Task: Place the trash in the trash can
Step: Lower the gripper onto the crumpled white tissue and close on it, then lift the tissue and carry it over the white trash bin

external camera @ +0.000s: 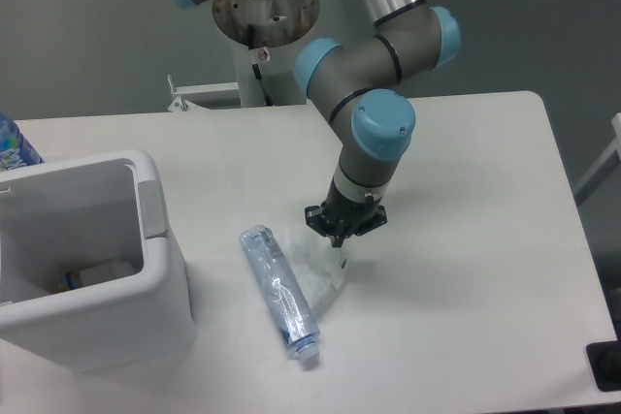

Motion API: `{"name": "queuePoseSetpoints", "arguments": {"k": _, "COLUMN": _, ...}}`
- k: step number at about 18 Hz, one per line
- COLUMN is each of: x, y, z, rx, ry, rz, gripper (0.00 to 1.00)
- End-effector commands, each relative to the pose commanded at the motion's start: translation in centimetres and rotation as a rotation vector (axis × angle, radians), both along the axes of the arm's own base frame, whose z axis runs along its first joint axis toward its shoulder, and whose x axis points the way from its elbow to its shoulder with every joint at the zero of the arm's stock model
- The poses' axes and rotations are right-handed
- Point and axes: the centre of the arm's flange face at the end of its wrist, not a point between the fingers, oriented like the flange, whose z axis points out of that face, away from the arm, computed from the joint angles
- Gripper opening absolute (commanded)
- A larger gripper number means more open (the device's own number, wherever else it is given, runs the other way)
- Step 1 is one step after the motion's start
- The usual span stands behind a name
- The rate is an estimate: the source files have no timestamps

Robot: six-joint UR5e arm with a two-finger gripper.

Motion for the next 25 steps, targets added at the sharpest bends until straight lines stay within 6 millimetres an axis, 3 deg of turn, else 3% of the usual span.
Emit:
{"name": "queuePoseSetpoints", "arguments": {"k": 3, "x": -2.6, "y": 0.0, "z": 2.9, "rx": 0.078, "ry": -0.001, "rz": 0.08, "gripper": 0.0}}
{"name": "queuePoseSetpoints", "arguments": {"k": 6, "x": -3.9, "y": 0.5, "z": 5.6, "rx": 0.178, "ry": -0.024, "rz": 0.141, "gripper": 0.0}}
{"name": "queuePoseSetpoints", "arguments": {"k": 12, "x": -5.2, "y": 2.8, "z": 13.0, "rx": 0.307, "ry": -0.003, "rz": 0.268, "gripper": 0.0}}
{"name": "queuePoseSetpoints", "arguments": {"k": 17, "x": -0.4, "y": 6.4, "z": 20.1, "rx": 0.395, "ry": 0.035, "rz": 0.259, "gripper": 0.0}}
{"name": "queuePoseSetpoints", "arguments": {"k": 22, "x": 7.4, "y": 7.0, "z": 26.3, "rx": 0.464, "ry": 0.05, "rz": 0.227, "gripper": 0.0}}
{"name": "queuePoseSetpoints", "arguments": {"k": 25, "x": 12.8, "y": 7.8, "z": 28.2, "rx": 0.477, "ry": 0.037, "rz": 0.167, "gripper": 0.0}}
